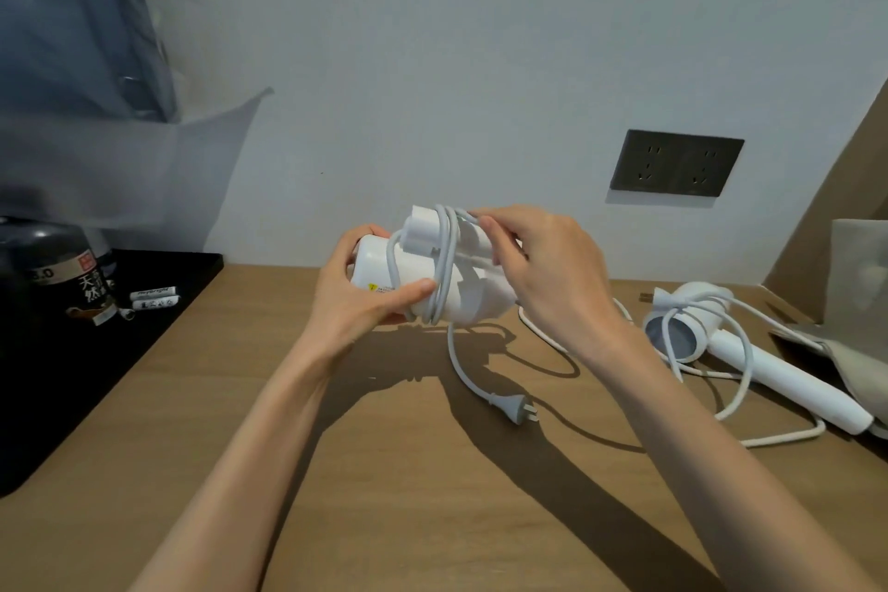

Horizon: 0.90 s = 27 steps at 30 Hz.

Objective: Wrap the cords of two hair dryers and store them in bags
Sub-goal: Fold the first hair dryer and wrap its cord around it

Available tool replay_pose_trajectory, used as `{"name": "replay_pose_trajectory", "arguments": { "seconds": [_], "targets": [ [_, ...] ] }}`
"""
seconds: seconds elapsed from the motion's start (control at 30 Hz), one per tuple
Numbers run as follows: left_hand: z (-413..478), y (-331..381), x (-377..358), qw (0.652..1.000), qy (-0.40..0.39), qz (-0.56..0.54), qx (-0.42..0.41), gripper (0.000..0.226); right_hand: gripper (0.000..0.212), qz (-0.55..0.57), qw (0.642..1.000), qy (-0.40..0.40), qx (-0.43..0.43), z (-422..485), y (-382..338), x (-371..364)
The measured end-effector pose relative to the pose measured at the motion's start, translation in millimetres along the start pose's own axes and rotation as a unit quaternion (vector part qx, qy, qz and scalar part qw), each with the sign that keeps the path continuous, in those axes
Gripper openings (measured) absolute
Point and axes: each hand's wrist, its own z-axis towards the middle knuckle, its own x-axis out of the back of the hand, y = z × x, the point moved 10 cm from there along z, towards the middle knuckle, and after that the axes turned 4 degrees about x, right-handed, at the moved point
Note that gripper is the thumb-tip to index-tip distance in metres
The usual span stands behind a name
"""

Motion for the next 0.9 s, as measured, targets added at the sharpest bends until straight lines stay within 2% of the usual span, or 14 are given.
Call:
{"name": "replay_pose_trajectory", "arguments": {
  "seconds": [0.1,0.2,0.37,0.47,0.6,0.77,0.83,0.9],
  "targets": [
    [0.9,2.9,6.0,0.999,0.037,-0.003,-0.013,0.055,0.026,0.098,0.994,0.039,-0.025,-9.3,1.4,-9.9],
    [-1.5,6.9,8.0,0.998,0.052,-0.018,-0.025,0.051,0.025,0.219,0.972,0.065,-0.058,-18.9,7.6,-25.3],
    [1.3,-6.7,9.3,0.99,0.07,-0.118,0.034,0.045,0.031,0.372,0.926,0.036,-0.046,-31.5,0.5,-47.0],
    [2.6,-16.4,7.8,0.981,0.07,-0.169,0.068,0.043,0.034,0.396,0.917,0.012,-0.049,-36.3,3.3,-60.2],
    [2.1,-20.8,6.8,0.977,0.08,-0.181,0.084,0.05,0.036,0.402,0.914,0.0,-0.051,-35.2,9.2,-64.3],
    [3.1,-28.2,4.2,0.955,0.074,-0.261,0.12,0.086,0.032,0.43,0.9,-0.022,-0.068,-40.1,13.9,-74.4],
    [3.2,-31.5,5.2,0.948,0.077,-0.28,0.131,0.093,0.029,0.451,0.888,-0.037,-0.083,-41.7,14.4,-78.6],
    [1.6,-33.5,3.3,0.942,0.075,-0.295,0.141,0.09,0.026,0.481,0.869,-0.055,-0.102,-40.7,16.8,-79.2]
  ]
}}
